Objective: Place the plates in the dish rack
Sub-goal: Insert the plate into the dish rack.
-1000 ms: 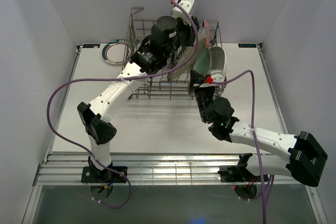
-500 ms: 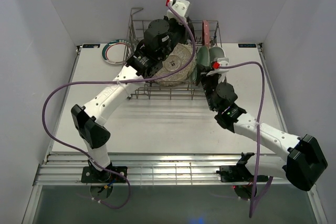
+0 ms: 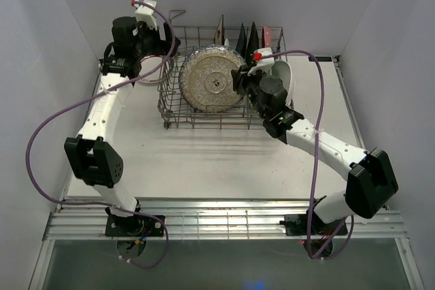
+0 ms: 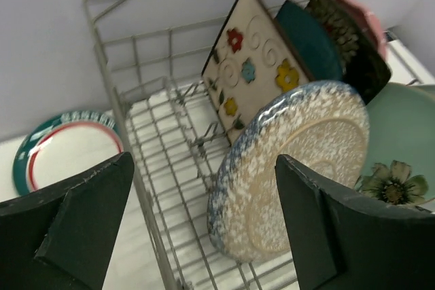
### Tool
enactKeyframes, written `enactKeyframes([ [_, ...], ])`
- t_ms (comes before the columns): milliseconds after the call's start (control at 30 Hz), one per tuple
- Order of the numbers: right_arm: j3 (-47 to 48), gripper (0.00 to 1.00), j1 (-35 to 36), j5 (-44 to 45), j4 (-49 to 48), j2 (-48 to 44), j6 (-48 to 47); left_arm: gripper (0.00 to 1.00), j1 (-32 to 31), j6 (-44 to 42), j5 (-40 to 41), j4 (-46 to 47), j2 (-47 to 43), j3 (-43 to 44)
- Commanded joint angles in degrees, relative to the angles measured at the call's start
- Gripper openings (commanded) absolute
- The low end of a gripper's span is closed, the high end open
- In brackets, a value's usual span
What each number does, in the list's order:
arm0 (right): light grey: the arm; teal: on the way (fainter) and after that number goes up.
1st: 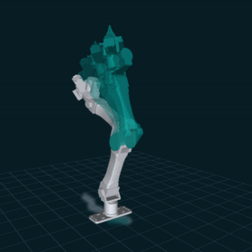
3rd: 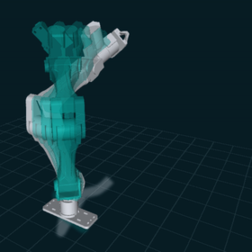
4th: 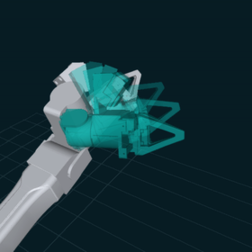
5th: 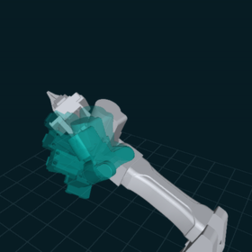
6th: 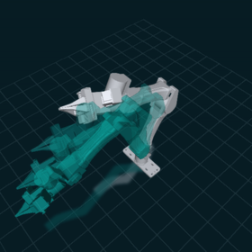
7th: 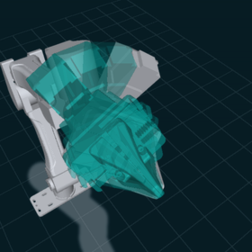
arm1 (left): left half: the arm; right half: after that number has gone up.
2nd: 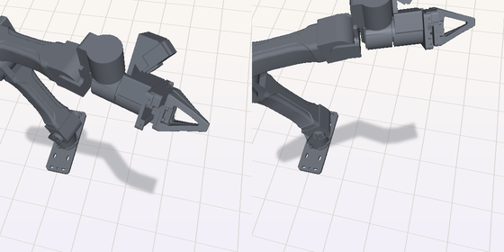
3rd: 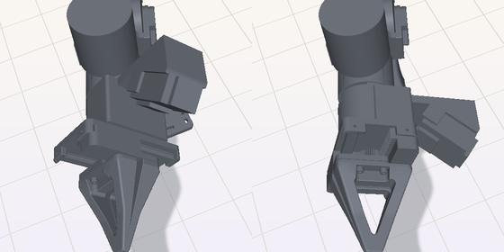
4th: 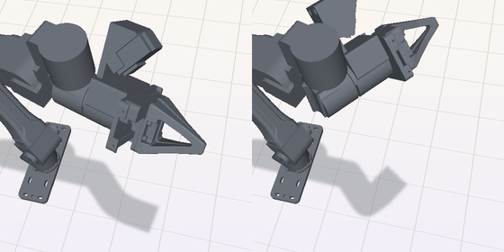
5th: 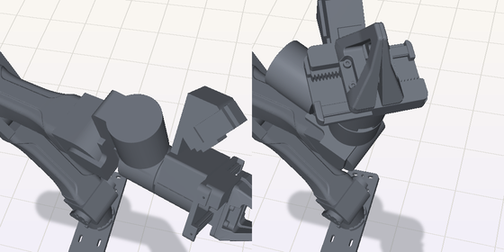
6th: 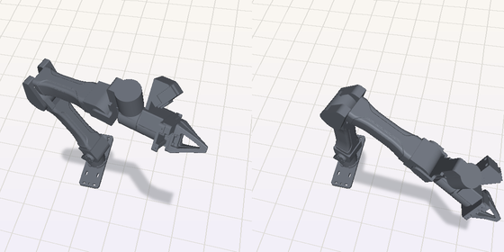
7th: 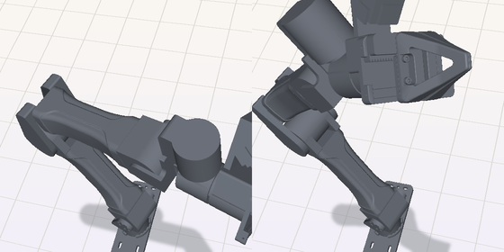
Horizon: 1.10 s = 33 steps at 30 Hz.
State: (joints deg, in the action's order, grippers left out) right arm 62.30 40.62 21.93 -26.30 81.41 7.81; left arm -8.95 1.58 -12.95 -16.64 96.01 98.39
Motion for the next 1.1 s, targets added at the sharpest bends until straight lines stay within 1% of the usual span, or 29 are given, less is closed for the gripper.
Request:
enactKeyframes([
  [0,3.4,0.39,-0.1,-3.7,0.7,1.7,1.3,0.95,4.9,0.7,-18.9,-3.4,7.1,10.2],
  [33,2.9,0.43,-0.1,-4.3,0.1,1.9,1.5,0.95,5.2,0.0,-20.2,-4.4,8.7,14.3],
  [67,2.7,0.44,-0.1,-4.4,-0.2,2.0,1.8,0.96,5.5,-0.7,-22.6,-4.0,10.2,14.9],
  [100,2.6,0.46,0.0,-4.6,-0.6,2.0,1.8,0.98,6.1,-3.4,-24.6,-3.6,10.5,15.0],
  [133,2.2,0.51,-0.1,-4.9,-0.9,1.9,1.8,0.98,6.3,-4.0,-25.4,-3.2,10.8,15.2],
  [200,1.5,0.55,0.0,-4.7,-1.0,1.8,1.4,0.98,7.0,-6.1,-29.7,-4.3,12.9,17.4],
  [233,1.2,0.61,-0.1,-4.4,-1.1,1.6,1.2,0.98,7.3,-6.7,-31.7,-5.8,13.8,19.6],
  [300,1.1,0.66,-0.1,-4.4,-1.1,1.4,0.3,0.98,7.4,-7.1,-34.6,-6.5,16.1,21.5],
  [333,1.0,0.71,-0.1,-4.8,-0.9,1.2,0.1,0.98,7.5,-8.6,-36.1,-7.1,16.9,22.3],
  [367,1.0,0.74,-0.1,-4.7,-0.8,0.7,-0.1,0.98,7.5,-8.7,-36.6,-7.3,17.5,23.4],
  [400,0.6,0.77,-0.1,-4.8,-0.7,0.3,0.1,0.98,7.5,-9.0,-38.9,-7.5,18.5,23.9],
  [433,0.4,0.82,-0.1,-4.9,-0.6,-0.4,0.1,0.98,7.5,-10.0,-40.2,-8.0,19.1,24.7],
  [500,-0.4,0.85,-0.1,-5.0,-0.4,-1.2,0.1,0.98,7.5,-11.3,-43.0,-9.9,20.4,27.0],
  [533,-0.7,0.89,0.0,-4.9,-0.6,-1.6,0.1,0.98,7.4,-12.1,-45.0,-10.8,21.7,28.1],
  [633,-1.0,0.96,-0.1,-6.2,-0.5,-2.7,-0.8,0.98,7.3,-15.3,-46.7,-14.5,24.4,33.3],
  [700,-0.9,0.9,-0.1,-7.2,-0.3,-3.0,-1.0,0.98,6.8,-18.2,-47.9,-18.4,27.6,37.0],
  [900,-0.6,0.9,-0.1,-10.1,-0.1,-4.0,-0.9,0.97,3.9,-24.1,-44.0,-20.3,29.1,35.6],
  [1000,-0.8,0.9,-0.1,-10.8,-0.1,-4.5,-0.7,0.97,2.6,-25.0,-42.4,-20.6,30.1,35.3],
  [1033,-0.8,0.9,-0.1,-10.9,-0.2,-4.7,-0.7,0.93,2.5,-25.6,-42.4,-20.7,30.3,35.3],
  [1067,-0.7,0.9,-0.1,-11.2,-0.2,-4.9,-0.7,0.92,2.5,-25.7,-42.5,-20.9,30.6,35.2],
])
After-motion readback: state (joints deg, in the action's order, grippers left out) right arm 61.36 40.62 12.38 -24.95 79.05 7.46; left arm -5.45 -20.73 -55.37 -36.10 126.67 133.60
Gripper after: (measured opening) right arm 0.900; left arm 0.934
